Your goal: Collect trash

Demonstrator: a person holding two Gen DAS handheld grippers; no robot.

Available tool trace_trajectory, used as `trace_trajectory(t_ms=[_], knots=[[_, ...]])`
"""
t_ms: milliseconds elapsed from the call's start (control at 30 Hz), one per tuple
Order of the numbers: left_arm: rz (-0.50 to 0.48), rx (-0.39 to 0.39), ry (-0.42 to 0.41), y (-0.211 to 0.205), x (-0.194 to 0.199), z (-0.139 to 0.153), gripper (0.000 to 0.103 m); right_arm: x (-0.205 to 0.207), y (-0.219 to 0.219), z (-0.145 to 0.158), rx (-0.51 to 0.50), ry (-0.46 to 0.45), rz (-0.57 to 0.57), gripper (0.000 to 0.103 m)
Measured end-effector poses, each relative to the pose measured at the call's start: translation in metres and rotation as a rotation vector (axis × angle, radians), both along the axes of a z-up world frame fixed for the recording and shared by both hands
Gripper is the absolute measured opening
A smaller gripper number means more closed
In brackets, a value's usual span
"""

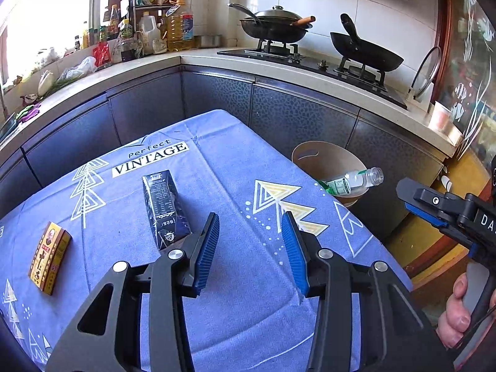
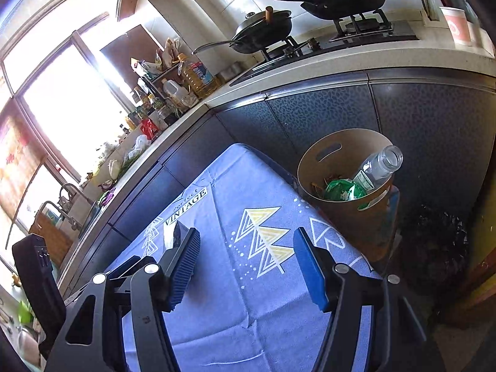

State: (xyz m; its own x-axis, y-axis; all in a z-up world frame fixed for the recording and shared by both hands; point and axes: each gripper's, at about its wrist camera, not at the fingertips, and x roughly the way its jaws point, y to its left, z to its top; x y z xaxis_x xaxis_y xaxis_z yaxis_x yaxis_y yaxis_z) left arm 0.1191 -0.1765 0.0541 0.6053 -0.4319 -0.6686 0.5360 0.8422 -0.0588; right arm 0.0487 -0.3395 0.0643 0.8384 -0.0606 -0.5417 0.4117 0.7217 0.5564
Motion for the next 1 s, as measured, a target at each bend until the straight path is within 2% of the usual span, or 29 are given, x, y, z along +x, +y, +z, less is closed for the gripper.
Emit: trace_trajectory(t_ms=[467, 600, 1000], knots=[[0.021, 0.014, -0.001, 0.005, -0.002, -0.001, 0.052, 0.003, -0.004, -0.01, 0.044, 0.01, -0.003, 0.063], [0.025, 0.023, -0.009, 0.004, -0.004, -0.001, 0.063, -0.001, -0.006, -0.01, 0.045, -0.001, -0.016, 0.067], [0.035, 0.062, -0.062, 0.003, -0.016, 0.003, 0.066, -0.009, -0.012, -0.026, 0.089, 0.02, -0.034, 0.068]])
